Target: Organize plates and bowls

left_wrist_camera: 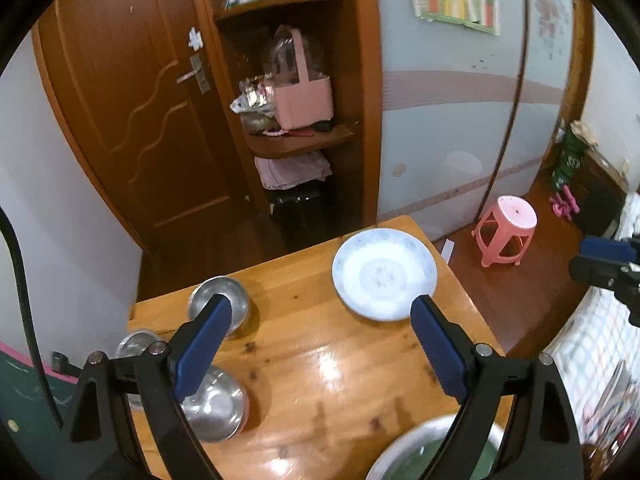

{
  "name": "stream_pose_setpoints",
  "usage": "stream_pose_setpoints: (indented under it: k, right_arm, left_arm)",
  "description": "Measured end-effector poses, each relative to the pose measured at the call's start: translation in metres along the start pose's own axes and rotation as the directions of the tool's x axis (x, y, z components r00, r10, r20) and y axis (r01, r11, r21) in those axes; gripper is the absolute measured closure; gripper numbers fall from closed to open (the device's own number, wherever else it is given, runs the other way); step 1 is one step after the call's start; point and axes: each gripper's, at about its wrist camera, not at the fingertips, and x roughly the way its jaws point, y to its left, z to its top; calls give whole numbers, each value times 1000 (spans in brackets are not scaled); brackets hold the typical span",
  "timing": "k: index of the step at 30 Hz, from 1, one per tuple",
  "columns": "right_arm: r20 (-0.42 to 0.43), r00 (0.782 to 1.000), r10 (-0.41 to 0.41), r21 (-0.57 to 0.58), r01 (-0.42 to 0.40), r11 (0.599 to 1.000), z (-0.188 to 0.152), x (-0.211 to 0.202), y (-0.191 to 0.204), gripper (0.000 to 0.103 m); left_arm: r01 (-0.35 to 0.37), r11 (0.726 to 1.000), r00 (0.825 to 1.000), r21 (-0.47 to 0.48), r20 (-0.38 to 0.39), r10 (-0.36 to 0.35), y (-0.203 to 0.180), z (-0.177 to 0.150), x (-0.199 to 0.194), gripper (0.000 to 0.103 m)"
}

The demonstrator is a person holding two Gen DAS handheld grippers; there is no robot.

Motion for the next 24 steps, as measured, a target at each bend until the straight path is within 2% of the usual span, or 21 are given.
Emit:
stream_pose_setpoints:
  k: [4,7,9,13,18,21,24]
  right_arm:
    - [-39,999,21,60,-18,998,19,48,-30,63]
    - [-58,998,-11,48,14,999,27,82,-42,63]
    - [-108,994,-7,61,14,998,31,115,-53,63]
    - [-195,980,44,116,-22,993,31,171,-69,63]
    - [-254,959,124,179,-80,981,32,216,-75,63]
    - [-296,947,124,177,-73,982,28,238,-71,63]
    - [-321,938,126,177,-72,982,24,252,-69,64]
  left_arm:
    - [37,997,998,-69,-48,-40,8,16,54,13]
    - [48,993,994,-106,-88,-57,12,21,103,13]
    - [62,991,991,-116,-109,-75,14,19,128,13]
    - [105,983,976,-151,-171,-131,17,13,183,15]
    - [156,965,953,-211,-225,-203,16,-3,228,19]
    - [184,952,935,-245,-254,-246,16,-11,247,27]
    - [200,942,923,-268,-271,-273,15,-18,261,28]
